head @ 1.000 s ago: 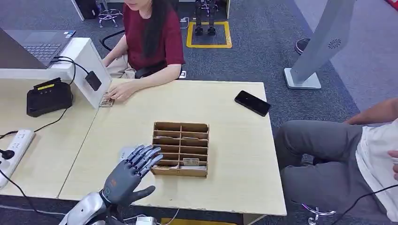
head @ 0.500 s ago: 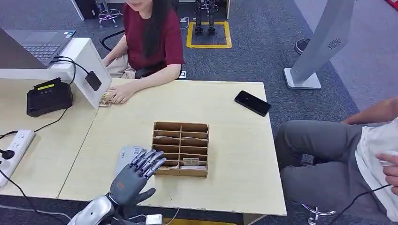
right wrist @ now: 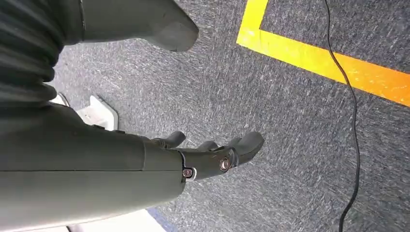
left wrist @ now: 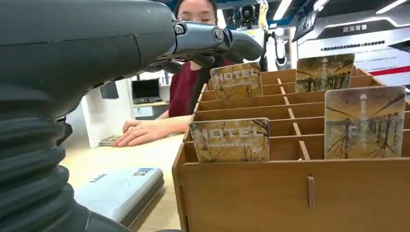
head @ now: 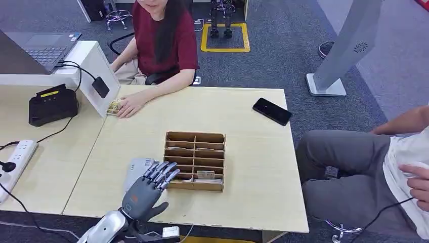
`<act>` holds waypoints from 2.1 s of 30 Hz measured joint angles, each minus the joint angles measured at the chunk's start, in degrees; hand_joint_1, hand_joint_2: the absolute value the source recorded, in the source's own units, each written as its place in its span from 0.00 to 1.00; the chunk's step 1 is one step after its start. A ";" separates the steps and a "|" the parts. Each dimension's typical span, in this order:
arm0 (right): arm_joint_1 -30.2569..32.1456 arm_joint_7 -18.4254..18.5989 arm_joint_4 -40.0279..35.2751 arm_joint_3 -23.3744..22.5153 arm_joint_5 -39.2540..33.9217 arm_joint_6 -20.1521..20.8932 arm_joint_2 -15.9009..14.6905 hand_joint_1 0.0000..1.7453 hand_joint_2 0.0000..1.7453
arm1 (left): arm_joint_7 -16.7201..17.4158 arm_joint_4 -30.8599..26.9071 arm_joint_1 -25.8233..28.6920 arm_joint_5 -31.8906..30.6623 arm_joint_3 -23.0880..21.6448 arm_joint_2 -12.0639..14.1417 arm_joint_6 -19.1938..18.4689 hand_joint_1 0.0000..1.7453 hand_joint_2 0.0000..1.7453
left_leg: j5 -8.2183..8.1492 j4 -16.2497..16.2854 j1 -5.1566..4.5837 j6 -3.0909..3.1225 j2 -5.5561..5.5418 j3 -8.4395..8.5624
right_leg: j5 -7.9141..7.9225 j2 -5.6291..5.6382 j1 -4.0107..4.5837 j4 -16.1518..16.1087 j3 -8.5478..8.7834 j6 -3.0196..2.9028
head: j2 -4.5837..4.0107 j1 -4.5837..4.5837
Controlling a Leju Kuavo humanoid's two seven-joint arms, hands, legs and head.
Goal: Pass the card to the sensor for recognition and then transmit it.
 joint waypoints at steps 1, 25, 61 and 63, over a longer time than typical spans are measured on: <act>0.00 0.00 0.00 0.00 0.13 0.00 0.00 0.00 1.00 | 0.28 0.22 -0.09 0.02 0.00 -0.09 0.00 0.00 1.00 | 0.00 0.00 0.00 0.00 0.00 0.00 | 0.00 0.00 0.00 0.00 0.00 0.00 | 0.00 0.00; 0.00 -0.15 0.02 -0.15 0.76 0.09 0.00 0.00 1.00 | 1.64 3.32 -3.87 2.19 0.00 -3.19 -2.21 0.00 1.00 | 0.00 0.00 0.00 0.00 0.00 -0.01 | 0.00 0.00 0.00 0.00 0.00 0.00 | 0.00 0.00; 0.01 -1.05 0.02 -0.87 2.34 -0.33 0.04 0.00 1.00 | -4.94 1.03 -2.47 19.24 0.19 -2.39 -8.78 1.00 1.00 | 0.02 0.01 0.00 0.00 -0.02 -0.01 | 0.01 -0.03 0.00 0.00 -0.01 0.00 | 0.00 -0.02; 0.01 -1.24 0.02 -1.05 2.71 -0.31 0.04 0.00 1.00 | -6.01 -2.00 -3.86 25.31 1.02 -1.58 -11.38 1.00 1.00 | 0.05 0.01 0.01 0.02 -0.08 -0.04 | 0.02 -0.10 0.01 0.01 0.00 -0.01 | -0.02 0.00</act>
